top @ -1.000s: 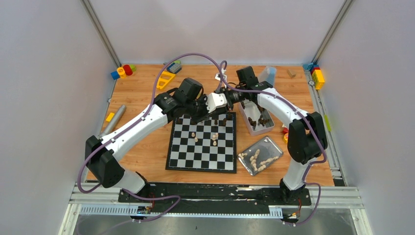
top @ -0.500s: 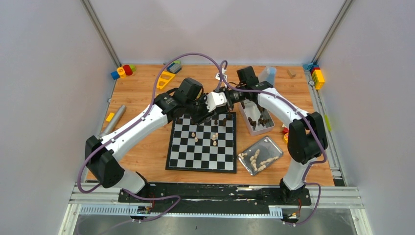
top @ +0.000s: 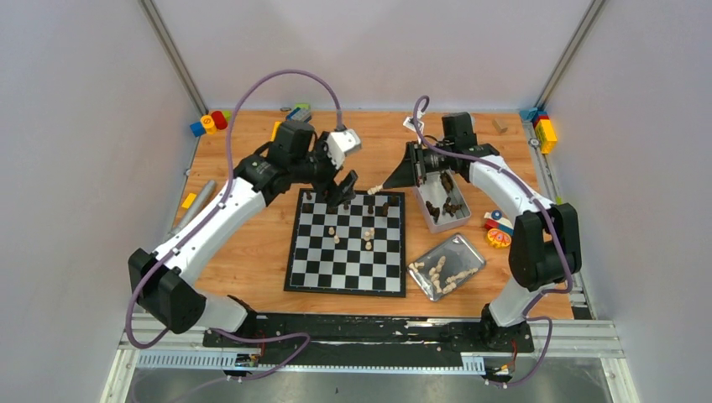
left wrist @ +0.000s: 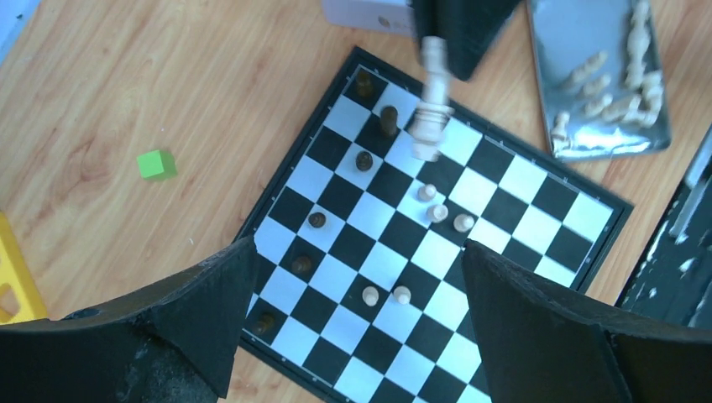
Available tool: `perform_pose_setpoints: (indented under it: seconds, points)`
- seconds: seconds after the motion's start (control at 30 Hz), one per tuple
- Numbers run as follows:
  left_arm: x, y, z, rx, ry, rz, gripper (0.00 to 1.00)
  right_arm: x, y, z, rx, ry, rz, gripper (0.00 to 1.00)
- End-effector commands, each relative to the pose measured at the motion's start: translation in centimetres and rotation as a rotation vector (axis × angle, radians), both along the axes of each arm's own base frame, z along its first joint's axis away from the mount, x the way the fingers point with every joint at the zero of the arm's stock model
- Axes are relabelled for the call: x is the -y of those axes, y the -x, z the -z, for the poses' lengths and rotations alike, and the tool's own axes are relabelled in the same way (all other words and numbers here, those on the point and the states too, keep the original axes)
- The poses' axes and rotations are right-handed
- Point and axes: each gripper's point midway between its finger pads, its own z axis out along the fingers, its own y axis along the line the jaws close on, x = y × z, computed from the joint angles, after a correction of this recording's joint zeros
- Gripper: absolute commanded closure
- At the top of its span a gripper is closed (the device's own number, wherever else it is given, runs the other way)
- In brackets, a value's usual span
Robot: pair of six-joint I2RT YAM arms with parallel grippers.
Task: Set up the chess pieces on the board
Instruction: Place the chess piece on the chessboard.
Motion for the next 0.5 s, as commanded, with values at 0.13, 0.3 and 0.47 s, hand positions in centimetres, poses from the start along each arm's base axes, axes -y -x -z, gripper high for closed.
perform_pose_setpoints:
  seconds: [0.13, 0.3, 0.47]
  points:
    - [2.9, -0.8, -5.5, -0.315, 0.446, 0.03, 0.05, 0.8, 0.6, -3.5, 0.138, -0.133, -0.005, 1.0]
    - [4.3, -1.3, -5.8, -0.433, 0.576, 0.049, 0.11, 0.9, 0.0, -4.0, 0.154, -0.162, 0.025, 1.0]
    - [5.1, -1.2, -4.8, -0.519, 0.622, 0.067, 0.14, 0.8, -0.6, -4.3, 0.153, -0.171, 0.042, 1.0]
